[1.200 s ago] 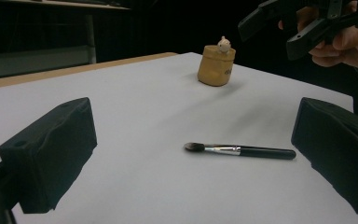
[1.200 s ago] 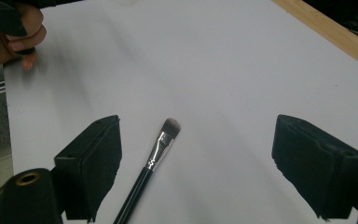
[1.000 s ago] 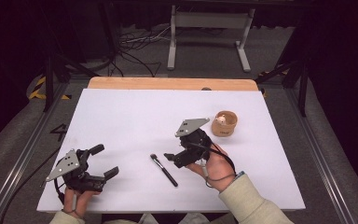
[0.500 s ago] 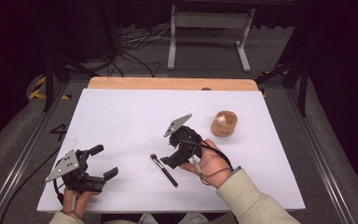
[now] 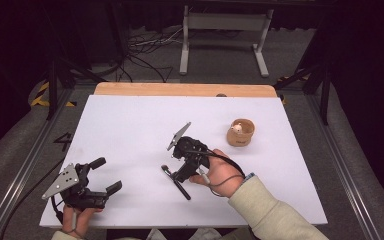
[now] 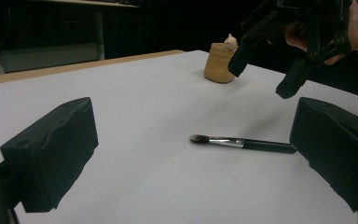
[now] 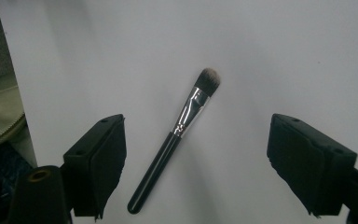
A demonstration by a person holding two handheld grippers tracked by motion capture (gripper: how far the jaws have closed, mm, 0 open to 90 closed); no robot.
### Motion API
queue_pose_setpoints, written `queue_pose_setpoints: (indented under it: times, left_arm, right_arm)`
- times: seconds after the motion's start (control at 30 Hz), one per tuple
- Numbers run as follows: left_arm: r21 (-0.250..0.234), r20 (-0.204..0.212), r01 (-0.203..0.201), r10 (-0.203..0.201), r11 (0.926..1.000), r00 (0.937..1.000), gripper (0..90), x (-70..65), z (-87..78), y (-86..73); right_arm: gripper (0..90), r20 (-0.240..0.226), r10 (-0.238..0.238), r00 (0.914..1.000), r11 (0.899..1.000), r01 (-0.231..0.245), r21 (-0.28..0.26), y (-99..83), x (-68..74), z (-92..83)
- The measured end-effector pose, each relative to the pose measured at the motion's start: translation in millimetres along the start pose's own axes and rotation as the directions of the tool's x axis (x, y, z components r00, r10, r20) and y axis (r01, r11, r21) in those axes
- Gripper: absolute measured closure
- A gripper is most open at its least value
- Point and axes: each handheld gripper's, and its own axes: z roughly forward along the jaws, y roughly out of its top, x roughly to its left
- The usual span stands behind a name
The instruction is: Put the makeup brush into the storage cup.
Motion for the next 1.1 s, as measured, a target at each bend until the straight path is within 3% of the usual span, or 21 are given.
queue_pose_setpoints:
  times: [0.2,0.27,0.57,0.77,1.1]
  left_arm:
    - [-0.003,-0.013,0.006,-0.006,1.0000,0.9999,1.6,0.4,-3.9,-0.5]
    - [-0.007,-0.014,0.007,-0.007,0.9999,0.9999,1.7,0.1,-3.8,-0.3]
    - [0.002,-0.003,0.002,-0.002,1.0000,1.0000,1.8,-0.4,-1.4,0.6]
    - [0.001,-0.002,-0.010,0.010,0.9999,0.9999,1.7,-0.5,-0.2,0.8]
    - [0.007,0.001,-0.018,0.018,0.9998,0.9998,2.1,-1.0,1.8,1.1]
  right_arm:
    - [24.2,-0.017,-0.010,0.9998,0.998,0.011,0.061,3.3,0.1,9.9]
    - [25.7,-0.011,-0.028,0.9996,0.995,0.029,0.097,4.5,1.1,14.1]
    - [29.5,-0.017,-0.025,0.9995,0.983,0.028,0.179,6.7,2.3,28.5]
    - [29.8,-0.028,-0.029,0.9992,0.977,0.034,0.209,6.8,3.9,38.0]
    - [38.0,-0.027,-0.022,0.9994,0.969,0.028,0.244,8.9,6.3,50.8]
